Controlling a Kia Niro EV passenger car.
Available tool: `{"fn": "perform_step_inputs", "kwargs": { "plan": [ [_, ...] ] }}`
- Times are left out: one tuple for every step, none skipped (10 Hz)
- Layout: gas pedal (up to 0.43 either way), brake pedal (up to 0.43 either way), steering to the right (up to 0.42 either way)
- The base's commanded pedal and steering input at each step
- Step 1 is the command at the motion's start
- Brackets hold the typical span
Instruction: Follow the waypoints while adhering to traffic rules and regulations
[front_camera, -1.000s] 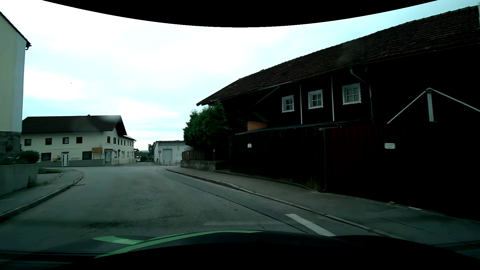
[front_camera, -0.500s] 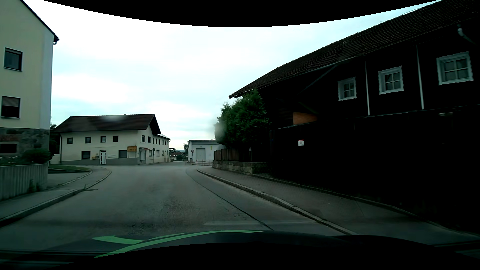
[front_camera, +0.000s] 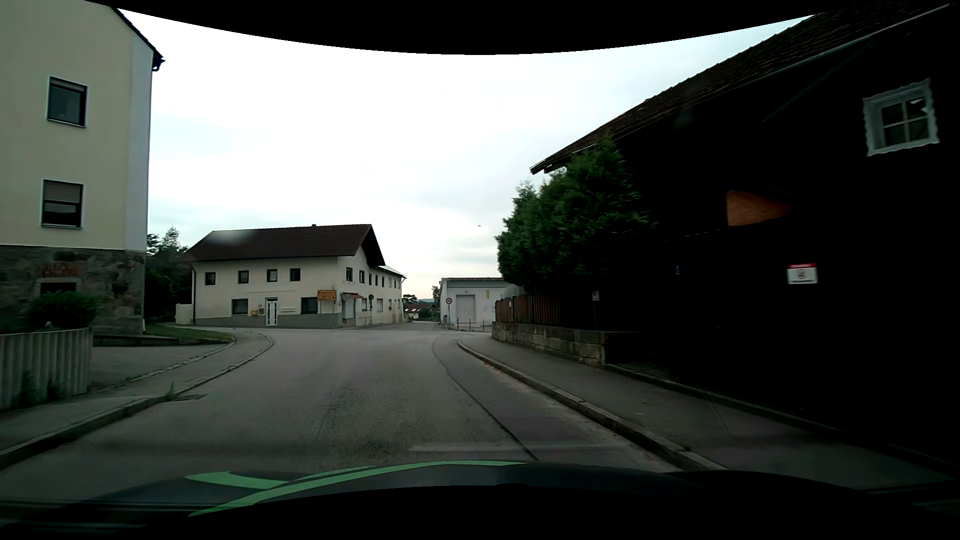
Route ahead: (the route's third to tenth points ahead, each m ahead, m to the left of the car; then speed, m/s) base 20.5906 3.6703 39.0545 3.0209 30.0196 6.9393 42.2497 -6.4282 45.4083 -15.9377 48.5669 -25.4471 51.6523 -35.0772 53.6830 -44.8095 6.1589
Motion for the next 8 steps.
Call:
{"fn": "perform_step_inputs", "kwargs": {
  "plan": [
    [0.079,0.000,-0.181],
    [0.079,0.000,-0.170],
    [0.079,0.000,-0.158],
    [0.079,0.000,-0.145],
    [0.079,0.000,-0.128],
    [0.079,0.000,-0.108],
    [0.079,0.000,-0.089],
    [0.079,0.000,-0.069]
  ]
}}
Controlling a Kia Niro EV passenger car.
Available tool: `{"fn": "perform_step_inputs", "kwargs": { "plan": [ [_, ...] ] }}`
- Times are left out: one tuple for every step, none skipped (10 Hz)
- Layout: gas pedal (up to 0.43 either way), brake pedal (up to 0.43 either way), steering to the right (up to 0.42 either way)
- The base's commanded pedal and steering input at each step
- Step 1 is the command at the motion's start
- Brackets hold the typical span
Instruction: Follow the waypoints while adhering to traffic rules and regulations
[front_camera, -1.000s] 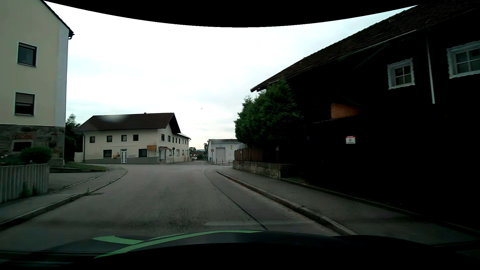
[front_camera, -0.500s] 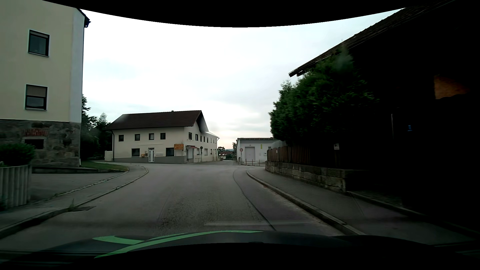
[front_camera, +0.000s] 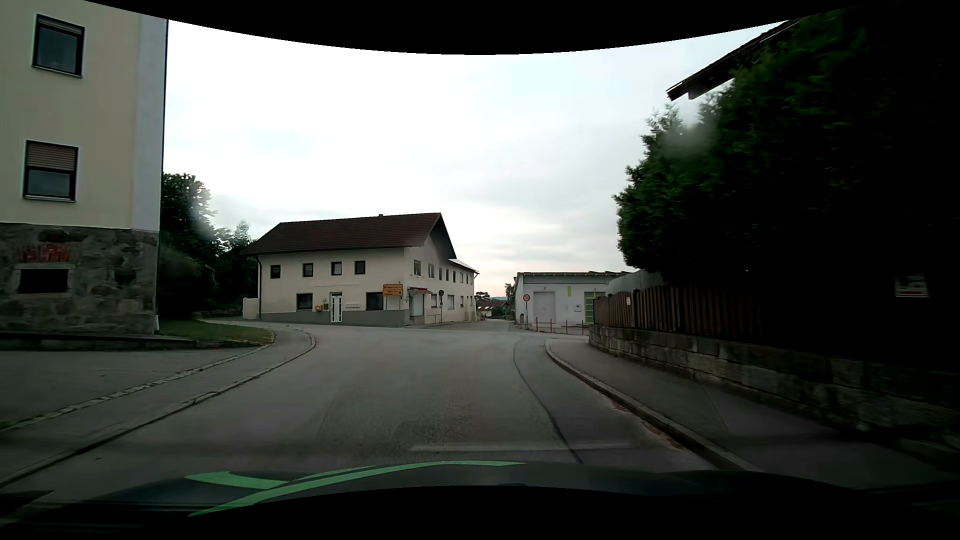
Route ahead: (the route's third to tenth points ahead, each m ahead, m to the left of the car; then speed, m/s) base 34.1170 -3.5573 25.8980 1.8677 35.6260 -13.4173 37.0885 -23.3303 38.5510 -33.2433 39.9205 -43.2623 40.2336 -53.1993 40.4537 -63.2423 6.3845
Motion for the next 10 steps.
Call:
{"fn": "perform_step_inputs", "kwargs": {
  "plan": [
    [0.079,0.000,-0.052],
    [0.079,0.000,-0.041],
    [0.079,0.000,-0.036],
    [0.079,0.000,-0.033],
    [0.079,0.000,-0.022],
    [0.079,0.000,-0.012],
    [0.067,0.000,0.000],
    [0.028,0.000,0.008],
    [0.000,0.000,0.013],
    [0.000,0.000,0.020]
  ]
}}
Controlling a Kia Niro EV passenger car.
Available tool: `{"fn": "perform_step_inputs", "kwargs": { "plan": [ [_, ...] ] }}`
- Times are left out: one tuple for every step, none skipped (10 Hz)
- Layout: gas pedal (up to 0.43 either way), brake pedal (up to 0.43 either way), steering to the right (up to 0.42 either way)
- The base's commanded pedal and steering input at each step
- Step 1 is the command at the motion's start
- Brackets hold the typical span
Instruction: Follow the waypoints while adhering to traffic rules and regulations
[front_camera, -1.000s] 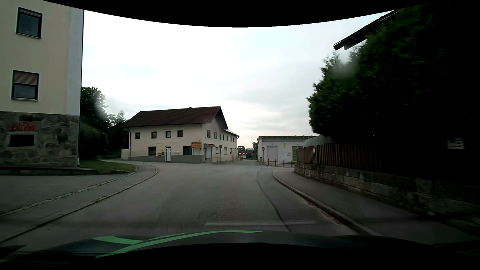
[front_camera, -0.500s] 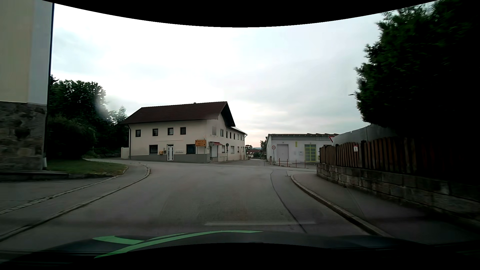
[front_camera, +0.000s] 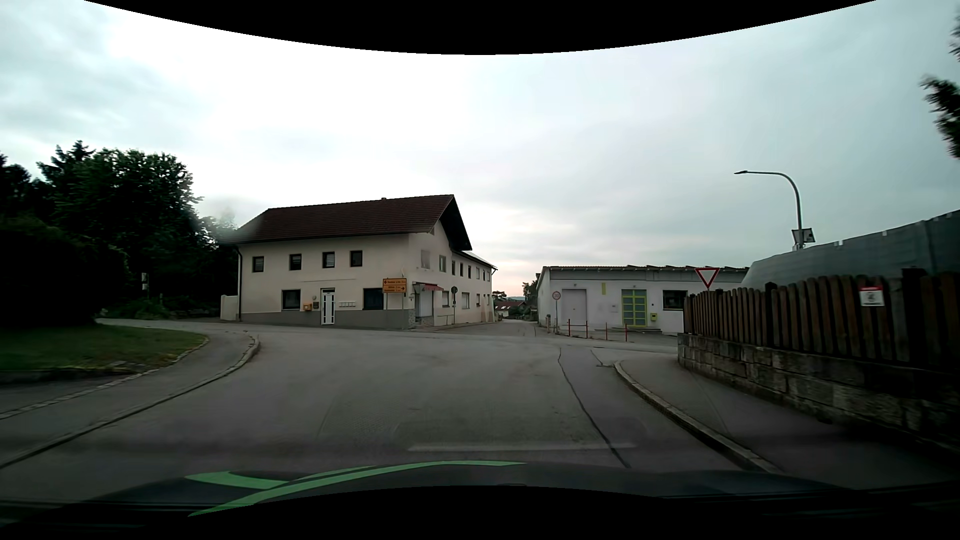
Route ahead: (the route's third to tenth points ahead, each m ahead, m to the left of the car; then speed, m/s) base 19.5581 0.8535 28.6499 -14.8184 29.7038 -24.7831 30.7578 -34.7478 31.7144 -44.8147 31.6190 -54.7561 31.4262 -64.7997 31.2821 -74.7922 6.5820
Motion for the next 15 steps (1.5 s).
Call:
{"fn": "perform_step_inputs", "kwargs": {
  "plan": [
    [0.000,0.000,0.026],
    [0.000,0.000,0.034],
    [0.000,0.000,0.043],
    [0.000,0.000,0.050],
    [0.000,0.000,0.060],
    [0.000,0.024,0.069],
    [0.000,0.055,0.078],
    [0.000,0.067,0.084],
    [0.000,0.079,0.092],
    [0.000,0.085,0.100],
    [0.000,0.091,0.107],
    [0.000,0.098,0.116],
    [0.000,0.110,0.126],
    [0.000,0.116,0.133],
    [0.000,0.122,0.136]
  ]
}}
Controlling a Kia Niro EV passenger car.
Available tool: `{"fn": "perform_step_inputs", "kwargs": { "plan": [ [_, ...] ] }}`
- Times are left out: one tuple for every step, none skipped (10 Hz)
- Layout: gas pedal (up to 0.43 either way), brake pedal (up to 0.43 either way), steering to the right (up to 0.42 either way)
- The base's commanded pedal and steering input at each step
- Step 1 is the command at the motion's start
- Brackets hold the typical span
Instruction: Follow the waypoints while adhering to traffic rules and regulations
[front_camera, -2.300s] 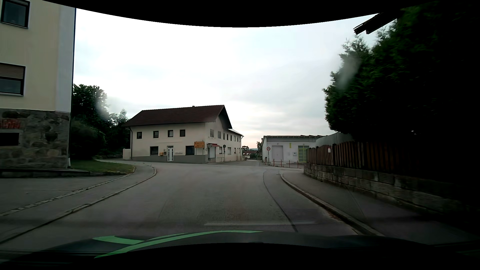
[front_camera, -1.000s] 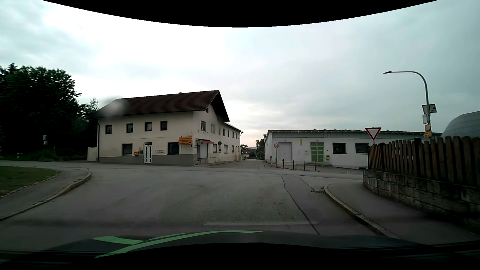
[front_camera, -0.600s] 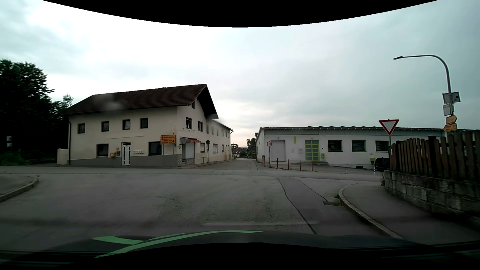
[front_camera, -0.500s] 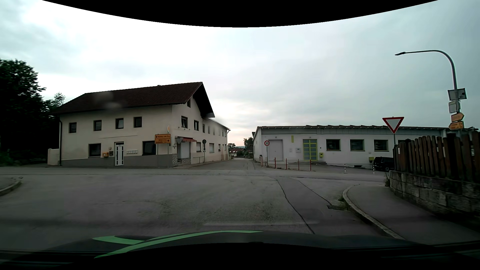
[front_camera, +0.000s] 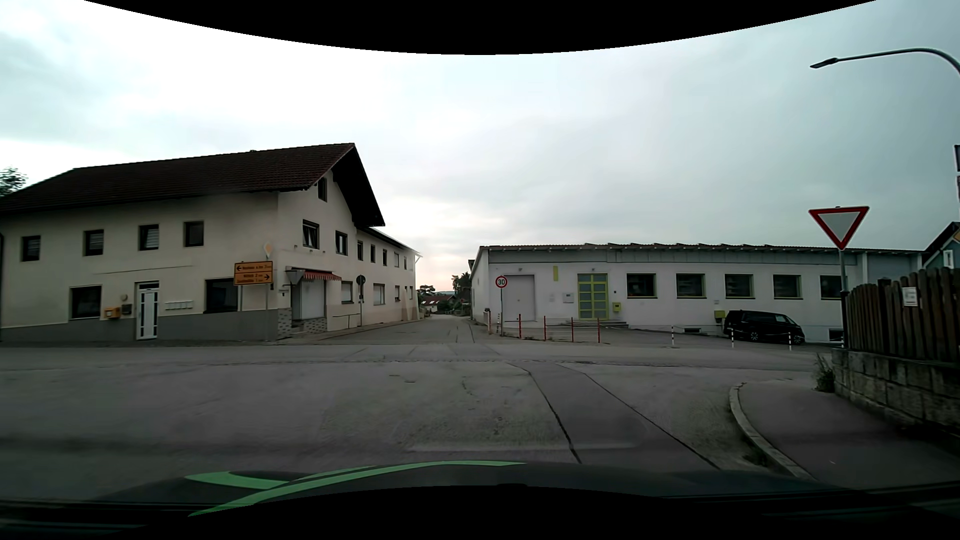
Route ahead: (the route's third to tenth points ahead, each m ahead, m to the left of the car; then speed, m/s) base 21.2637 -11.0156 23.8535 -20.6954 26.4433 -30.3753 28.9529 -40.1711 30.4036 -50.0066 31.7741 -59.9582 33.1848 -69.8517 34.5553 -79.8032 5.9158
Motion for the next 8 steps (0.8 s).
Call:
{"fn": "perform_step_inputs", "kwargs": {
  "plan": [
    [0.000,0.128,0.137],
    [0.000,0.134,0.139],
    [0.000,0.152,0.142],
    [0.000,0.171,0.146],
    [0.000,0.171,0.160],
    [0.000,0.171,0.176],
    [0.000,0.171,0.181],
    [0.000,0.171,0.185]
  ]
}}
